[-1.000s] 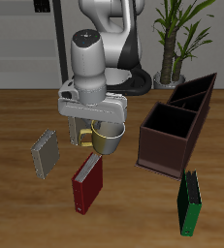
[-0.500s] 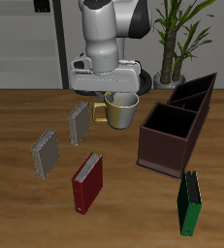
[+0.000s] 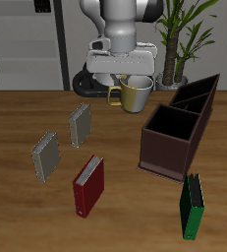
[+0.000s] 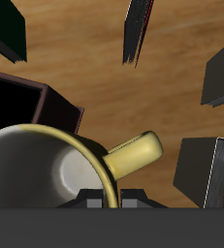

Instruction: Place the white-yellow mug into the left desk caddy's left compartment and place the red book into the left desk caddy's front compartment

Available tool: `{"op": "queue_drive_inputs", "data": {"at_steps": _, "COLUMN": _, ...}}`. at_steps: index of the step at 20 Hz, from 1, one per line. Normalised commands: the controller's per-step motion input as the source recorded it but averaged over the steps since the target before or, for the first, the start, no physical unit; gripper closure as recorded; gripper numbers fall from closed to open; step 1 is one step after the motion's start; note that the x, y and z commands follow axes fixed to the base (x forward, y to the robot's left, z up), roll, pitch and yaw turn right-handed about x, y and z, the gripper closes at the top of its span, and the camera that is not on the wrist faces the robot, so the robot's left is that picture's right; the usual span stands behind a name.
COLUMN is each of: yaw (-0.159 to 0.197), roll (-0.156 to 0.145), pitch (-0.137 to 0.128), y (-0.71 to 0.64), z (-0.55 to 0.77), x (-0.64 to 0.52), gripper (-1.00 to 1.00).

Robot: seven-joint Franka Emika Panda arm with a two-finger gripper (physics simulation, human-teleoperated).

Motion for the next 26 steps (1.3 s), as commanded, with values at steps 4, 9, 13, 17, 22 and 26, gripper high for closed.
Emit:
{"op": "queue_drive_inputs", "data": {"at_steps": 4, "yaw": -0.016, "roll": -0.02, "pitch": 0.002, "y": 0.54, "z": 0.0, "x": -0.4, "gripper": 1.0}}
{"op": "queue_drive_inputs", "data": {"at_steps": 9, "yaw": -0.009, "roll": -0.037, "pitch": 0.0, "y": 0.61, "z": -0.01, "x": -0.52, "gripper": 1.0}}
{"op": "queue_drive_inputs", "data": {"at_steps": 13, "yaw": 0.015, "roll": 0.029, "pitch": -0.059, "y": 0.39, "z": 0.12, "x": -0.4, "gripper": 1.0}}
{"op": "queue_drive_inputs", "data": {"at_steps": 17, "yaw": -0.005, "roll": 0.008, "pitch": -0.058, "y": 0.45, "z": 0.13, "x": -0.47, "gripper": 1.0}}
{"op": "queue_drive_inputs", "data": {"at_steps": 22, "yaw": 0.015, "roll": 0.049, "pitch": 0.002, "y": 0.39, "z": -0.01, "x": -0.23, "gripper": 1.0}}
{"op": "queue_drive_inputs", "data": {"at_steps": 26, "yaw": 0.047, "roll": 0.059, "pitch": -0.041, "y": 0.4, "z": 0.05, "x": -0.17, "gripper": 1.0}}
